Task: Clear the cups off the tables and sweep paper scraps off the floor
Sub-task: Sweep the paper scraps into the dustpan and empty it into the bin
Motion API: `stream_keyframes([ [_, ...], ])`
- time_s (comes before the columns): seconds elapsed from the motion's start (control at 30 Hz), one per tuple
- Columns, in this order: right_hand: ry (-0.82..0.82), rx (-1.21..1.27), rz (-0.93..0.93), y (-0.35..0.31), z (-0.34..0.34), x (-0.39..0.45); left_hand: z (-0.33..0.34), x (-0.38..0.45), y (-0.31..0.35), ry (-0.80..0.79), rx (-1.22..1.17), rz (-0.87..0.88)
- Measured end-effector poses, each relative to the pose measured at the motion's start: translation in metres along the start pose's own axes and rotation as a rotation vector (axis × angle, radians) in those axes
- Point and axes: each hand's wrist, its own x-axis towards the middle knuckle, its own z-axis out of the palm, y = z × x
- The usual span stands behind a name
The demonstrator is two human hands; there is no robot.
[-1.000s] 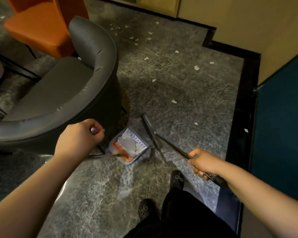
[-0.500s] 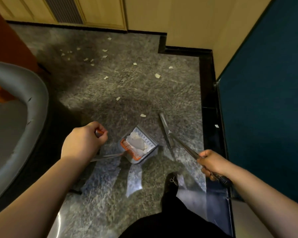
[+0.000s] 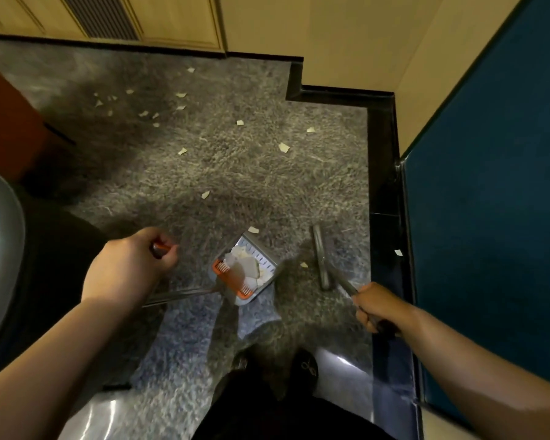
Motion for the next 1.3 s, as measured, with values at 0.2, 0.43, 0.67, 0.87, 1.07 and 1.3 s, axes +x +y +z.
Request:
stream_keyframes([
  [0.2,-0.074,0.223,0.094,-0.055,0.030,0.026,-0.006,0.058,-0.007,-0.003,0.033,-0.004],
  [0.43,-0.114,0.304,0.036,-0.131,0.040,0.059,-0.014,0.134,-0.011,-0.010,0.054,0.049],
  [0.67,-0.052,0.272,-0.101,-0.145,0.016,0.071,-0.014,0.192,0.016,-0.043,0.074,0.214],
  [0.87,0.084,0.153,-0.124,-0.126,-0.025,0.063,0.001,0.220,0.065,-0.068,0.055,0.341],
  [1.07,0.240,0.346,0.039,-0.084,-0.068,0.055,0.027,0.227,0.131,-0.114,0.017,0.418],
  [1.3,0.340,0.313,0.052,-0.029,-0.145,0.056,0.069,0.216,0.209,-0.169,-0.040,0.478],
])
